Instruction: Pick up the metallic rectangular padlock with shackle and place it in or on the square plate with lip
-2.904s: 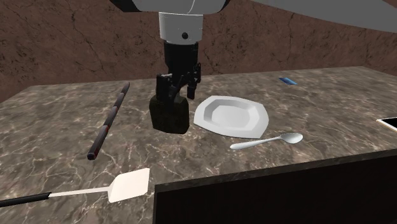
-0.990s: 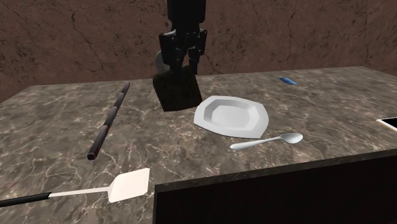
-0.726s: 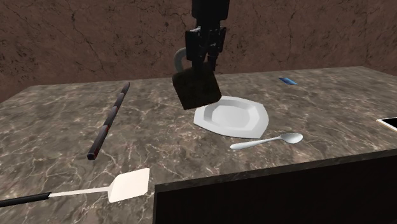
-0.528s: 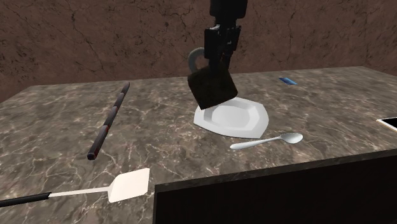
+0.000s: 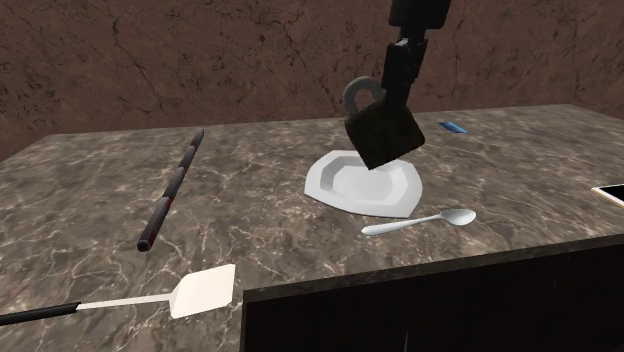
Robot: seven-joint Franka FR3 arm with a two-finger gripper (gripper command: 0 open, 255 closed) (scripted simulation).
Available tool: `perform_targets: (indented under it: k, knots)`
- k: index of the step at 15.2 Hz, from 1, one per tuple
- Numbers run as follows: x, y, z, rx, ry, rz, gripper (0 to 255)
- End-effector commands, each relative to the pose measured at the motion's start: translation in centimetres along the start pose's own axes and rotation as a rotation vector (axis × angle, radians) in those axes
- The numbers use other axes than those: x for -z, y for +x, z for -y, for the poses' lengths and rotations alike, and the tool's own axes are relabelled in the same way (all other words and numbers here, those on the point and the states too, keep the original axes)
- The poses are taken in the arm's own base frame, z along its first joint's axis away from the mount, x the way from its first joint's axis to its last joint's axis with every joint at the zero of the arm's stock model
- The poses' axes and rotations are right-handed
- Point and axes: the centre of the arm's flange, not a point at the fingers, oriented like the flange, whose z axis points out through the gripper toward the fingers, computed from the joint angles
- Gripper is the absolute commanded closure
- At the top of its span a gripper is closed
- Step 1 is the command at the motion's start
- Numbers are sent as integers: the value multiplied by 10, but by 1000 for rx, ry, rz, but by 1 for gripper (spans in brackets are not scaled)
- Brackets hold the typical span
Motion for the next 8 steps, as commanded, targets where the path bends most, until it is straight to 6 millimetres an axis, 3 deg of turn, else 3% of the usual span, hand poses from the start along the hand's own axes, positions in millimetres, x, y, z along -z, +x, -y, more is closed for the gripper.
perform_targets:
  k: [1,8]
  knots:
    - [-8,-2,-2,1,-1,0,255]
    - [-45,-4,-3,1,-1,0,255]
